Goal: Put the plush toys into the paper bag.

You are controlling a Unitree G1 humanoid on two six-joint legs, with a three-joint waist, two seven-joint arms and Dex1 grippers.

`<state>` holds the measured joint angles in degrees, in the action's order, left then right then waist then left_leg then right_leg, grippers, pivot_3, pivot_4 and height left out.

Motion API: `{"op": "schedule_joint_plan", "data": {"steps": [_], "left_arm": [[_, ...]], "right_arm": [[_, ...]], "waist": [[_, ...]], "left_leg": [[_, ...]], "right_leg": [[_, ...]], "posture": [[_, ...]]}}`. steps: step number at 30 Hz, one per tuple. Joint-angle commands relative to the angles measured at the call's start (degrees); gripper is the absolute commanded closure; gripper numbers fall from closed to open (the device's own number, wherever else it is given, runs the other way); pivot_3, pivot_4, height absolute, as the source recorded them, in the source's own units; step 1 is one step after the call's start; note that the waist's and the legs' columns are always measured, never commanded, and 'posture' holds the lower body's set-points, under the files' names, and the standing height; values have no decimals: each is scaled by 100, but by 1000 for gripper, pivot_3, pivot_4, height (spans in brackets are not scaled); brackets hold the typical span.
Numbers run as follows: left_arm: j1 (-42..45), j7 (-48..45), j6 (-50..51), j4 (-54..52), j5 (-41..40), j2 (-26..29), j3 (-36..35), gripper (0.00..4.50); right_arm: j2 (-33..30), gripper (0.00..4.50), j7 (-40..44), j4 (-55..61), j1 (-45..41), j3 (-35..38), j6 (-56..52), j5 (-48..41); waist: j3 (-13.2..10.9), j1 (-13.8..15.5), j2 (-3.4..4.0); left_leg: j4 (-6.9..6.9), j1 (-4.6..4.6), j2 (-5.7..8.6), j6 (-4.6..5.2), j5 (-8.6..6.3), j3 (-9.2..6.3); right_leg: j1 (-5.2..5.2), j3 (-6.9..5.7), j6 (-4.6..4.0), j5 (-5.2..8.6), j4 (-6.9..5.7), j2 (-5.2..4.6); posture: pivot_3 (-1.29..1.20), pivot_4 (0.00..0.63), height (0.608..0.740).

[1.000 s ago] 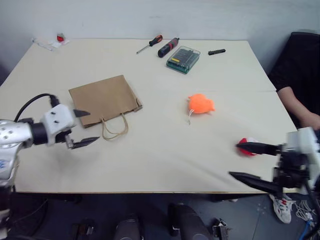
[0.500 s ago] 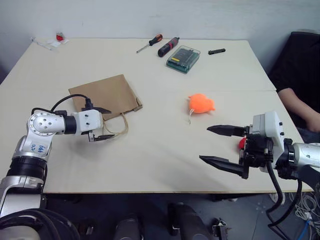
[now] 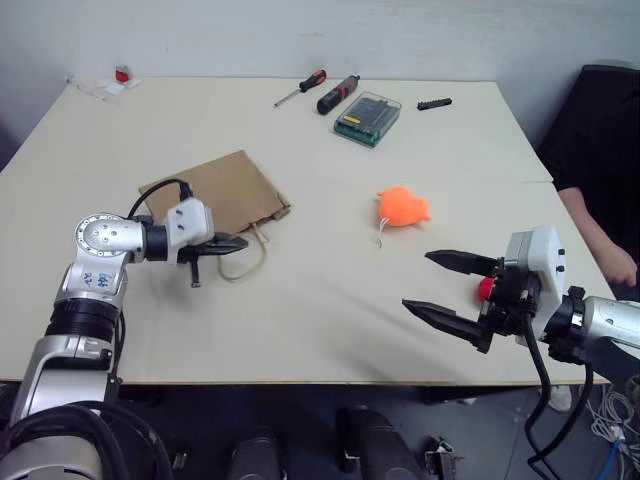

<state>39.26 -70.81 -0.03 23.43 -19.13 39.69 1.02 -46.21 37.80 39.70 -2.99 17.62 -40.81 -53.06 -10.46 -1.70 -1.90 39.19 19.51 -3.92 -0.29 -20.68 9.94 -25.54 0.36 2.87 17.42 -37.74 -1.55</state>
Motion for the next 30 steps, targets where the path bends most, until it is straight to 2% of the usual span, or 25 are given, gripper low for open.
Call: {"op": "schedule_joint_plan", "data": {"steps": [1,3,5,6,8,10,14,24,30], "left_arm": [[-196,271,1517,-1386,-970,-80,-292,4490],[-302,514,2002,-1895,-1188,-137,-354,4500],[-317,667,2346,-2242,-1361,-173,-405,4500],[-298,734,2449,-2397,-1398,-211,-401,4500],[-276,839,2590,-2615,-1447,-292,-396,4500],[-241,984,2739,-2764,-1515,-404,-412,4500],[-164,1101,3026,-3002,-1661,-492,-405,4500],[-224,1115,3187,-3252,-1702,-568,-343,4500],[-107,1347,3317,-3178,-1850,-606,-640,4500]], "right_arm": [[227,180,-186,-209,-257,-326,86,146],[366,576,-259,-439,-525,-772,127,524],[456,1158,-322,-810,-923,-1432,107,1097],[597,1624,-333,-1076,-1212,-1786,140,1383],[876,2206,-256,-1498,-1693,-2315,308,1824],[1164,3035,-94,-1890,-2109,-2772,497,2194],[1804,4396,118,-2850,-2827,-3443,884,2867],[3034,4478,447,-4890,-3827,-4080,1603,3937],[3261,4478,398,-6007,-3962,-4422,2117,4814]], "waist": [[0,-11,0],[0,-38,1],[0,-80,0],[0,-88,1],[0,-99,1],[-2,-103,4],[-2,-126,4],[-2,-158,5],[-3,-171,7]], "left_leg": [[1,-1,1,0,0,0],[1,-10,0,-3,1,2],[1,-15,0,-9,5,1],[1,-17,1,-13,7,1],[2,-17,2,-13,11,0],[1,-17,3,-14,11,0],[-3,-11,0,-15,11,-1],[-2,-10,-1,-15,11,-3],[-3,-10,-2,-15,11,-2]], "right_leg": [[0,1,1,0,-3,-1],[1,7,1,0,-6,2],[2,9,-1,1,-13,4],[2,9,-1,1,-16,4],[2,8,-2,1,-18,3],[2,7,-3,2,-19,5],[-2,3,-6,4,-14,5],[-2,-1,-7,4,-15,2],[-3,-1,-8,5,-15,1]], "posture": [[0,150,740],[0,150,740],[0,150,740],[0,150,740],[0,150,740],[0,150,740],[0,150,740],[0,150,740],[0,150,740]]}}
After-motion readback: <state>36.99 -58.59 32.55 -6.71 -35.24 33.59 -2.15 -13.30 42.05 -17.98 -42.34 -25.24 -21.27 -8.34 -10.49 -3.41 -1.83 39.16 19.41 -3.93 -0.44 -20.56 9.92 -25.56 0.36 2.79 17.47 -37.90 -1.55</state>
